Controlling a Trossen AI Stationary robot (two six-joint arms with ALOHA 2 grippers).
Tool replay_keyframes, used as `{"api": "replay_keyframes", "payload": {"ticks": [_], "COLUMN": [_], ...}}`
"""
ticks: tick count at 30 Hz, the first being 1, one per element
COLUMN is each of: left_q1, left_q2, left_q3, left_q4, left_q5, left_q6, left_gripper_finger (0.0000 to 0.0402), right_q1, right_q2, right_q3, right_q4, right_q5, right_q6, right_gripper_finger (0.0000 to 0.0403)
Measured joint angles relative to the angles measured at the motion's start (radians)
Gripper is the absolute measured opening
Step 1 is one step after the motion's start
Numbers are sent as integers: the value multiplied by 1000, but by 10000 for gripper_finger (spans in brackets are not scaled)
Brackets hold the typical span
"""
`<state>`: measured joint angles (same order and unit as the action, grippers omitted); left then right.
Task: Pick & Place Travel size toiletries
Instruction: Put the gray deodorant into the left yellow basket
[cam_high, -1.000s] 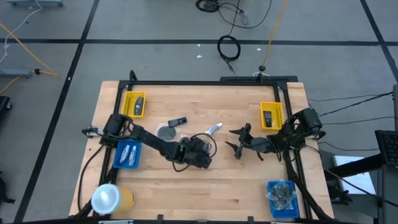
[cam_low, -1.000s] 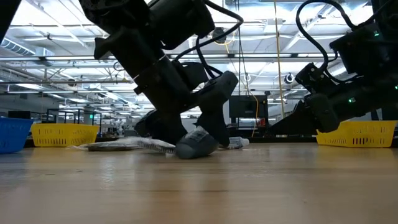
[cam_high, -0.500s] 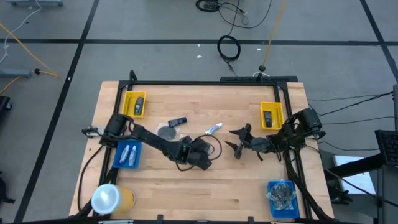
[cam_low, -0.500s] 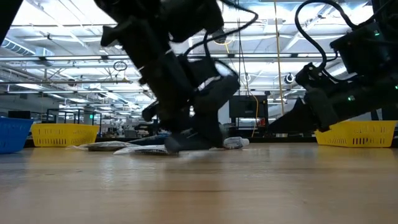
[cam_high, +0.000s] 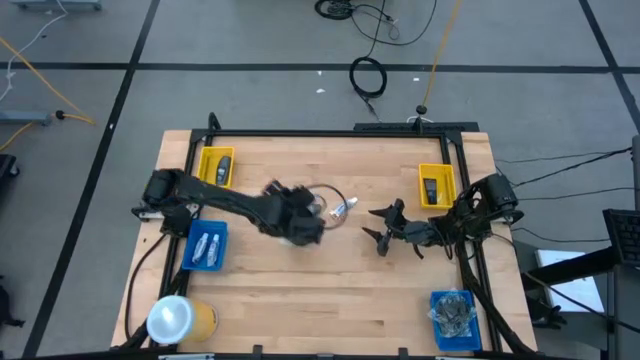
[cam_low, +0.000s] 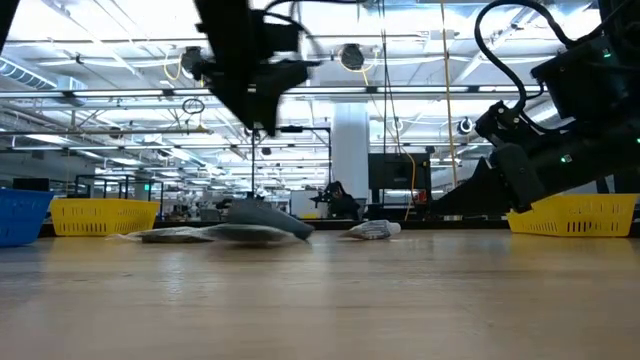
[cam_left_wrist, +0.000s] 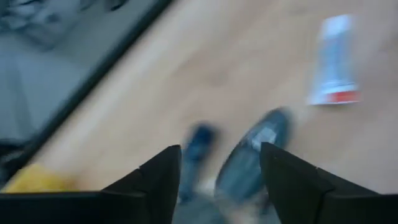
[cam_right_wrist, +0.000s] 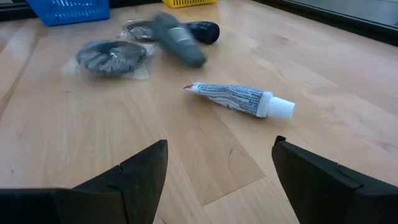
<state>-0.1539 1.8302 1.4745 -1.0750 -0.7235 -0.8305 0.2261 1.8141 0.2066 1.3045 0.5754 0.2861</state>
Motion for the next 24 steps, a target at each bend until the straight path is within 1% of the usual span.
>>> {"api": "replay_keyframes", "payload": {"ticks": [1, 3, 5, 8, 10, 12, 15, 16, 20, 24], "left_q1": [12, 33, 48, 57, 72, 106, 187, 215, 309, 367], "left_q2": [-20, -50, -67, -66, -64, -64, -62, -63, -63, -63], "left_q3": [-8, -29, -55, -106, -149, -194, -242, -256, -289, -327], "left_q4": [-43, -64, -30, 86, 180, 261, 310, 322, 346, 405], "left_q5": [-10, -11, 3, 22, 73, 177, 330, 352, 382, 516], "left_q6": [-14, -2, 36, 111, 230, 333, 396, 417, 463, 542], "left_gripper_finger": [205, 189, 175, 160, 158, 167, 203, 219, 294, 359], "right_q1": [0, 0, 0, 0, 0, 0, 0, 0, 0, 0], "right_q2": [0, 0, 0, 0, 0, 0, 0, 0, 0, 0], "right_q3": [0, 0, 0, 0, 0, 0, 0, 0, 0, 0], "right_q4": [0, 0, -1, -11, -19, -30, -35, -37, -38, -38], "right_q5": [0, 0, -1, -1, -1, -1, -1, -1, -1, -1], "right_q6": [-2, -2, -2, -2, -2, 1, 13, 14, 15, 16], "right_gripper_finger": [279, 279, 279, 279, 279, 279, 279, 279, 279, 279]}}
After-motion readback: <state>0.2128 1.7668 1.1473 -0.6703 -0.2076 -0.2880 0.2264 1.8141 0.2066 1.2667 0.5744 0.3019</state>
